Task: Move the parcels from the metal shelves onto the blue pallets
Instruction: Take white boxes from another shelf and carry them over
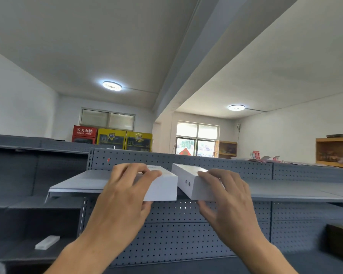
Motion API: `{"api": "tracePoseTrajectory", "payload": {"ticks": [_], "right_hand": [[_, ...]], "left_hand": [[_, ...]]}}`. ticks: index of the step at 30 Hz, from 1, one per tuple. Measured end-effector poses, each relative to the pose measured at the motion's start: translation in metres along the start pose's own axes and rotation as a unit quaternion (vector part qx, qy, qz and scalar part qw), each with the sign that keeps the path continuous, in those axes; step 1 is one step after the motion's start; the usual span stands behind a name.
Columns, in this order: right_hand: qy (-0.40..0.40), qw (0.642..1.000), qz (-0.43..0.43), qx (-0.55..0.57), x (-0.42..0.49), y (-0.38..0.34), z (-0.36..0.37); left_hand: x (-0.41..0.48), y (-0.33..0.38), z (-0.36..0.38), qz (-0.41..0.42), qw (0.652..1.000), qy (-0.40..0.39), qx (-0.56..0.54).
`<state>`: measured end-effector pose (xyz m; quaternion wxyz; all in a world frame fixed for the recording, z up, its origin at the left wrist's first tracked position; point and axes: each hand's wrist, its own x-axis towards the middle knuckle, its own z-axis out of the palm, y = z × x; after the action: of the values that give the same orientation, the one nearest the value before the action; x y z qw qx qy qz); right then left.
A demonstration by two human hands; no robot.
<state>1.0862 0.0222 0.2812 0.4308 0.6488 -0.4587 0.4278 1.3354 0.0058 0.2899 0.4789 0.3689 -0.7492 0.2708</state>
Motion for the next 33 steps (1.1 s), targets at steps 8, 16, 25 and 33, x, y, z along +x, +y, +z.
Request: {"api": "tracePoseTrajectory", "payload": {"ticks": [8,16,25,33], "right_hand": [[0.049,0.998,0.017,0.039,-0.013,0.039,-0.043],[0.033,0.998,0.039,0.03,-0.045,0.119,-0.098],[-0.01,0.994,0.092,-0.059,-0.114,0.232,-0.173],[-0.023,0.982,0.126,-0.137,-0.174,0.32,-0.247]], "left_hand": [[0.013,0.055,0.001,0.016,0.998,0.05,-0.026],[0.04,0.147,0.039,0.043,0.991,0.081,-0.093],[0.059,0.281,0.109,0.082,0.977,0.067,-0.185],[0.062,0.407,0.17,0.11,0.953,0.057,-0.276]]}}
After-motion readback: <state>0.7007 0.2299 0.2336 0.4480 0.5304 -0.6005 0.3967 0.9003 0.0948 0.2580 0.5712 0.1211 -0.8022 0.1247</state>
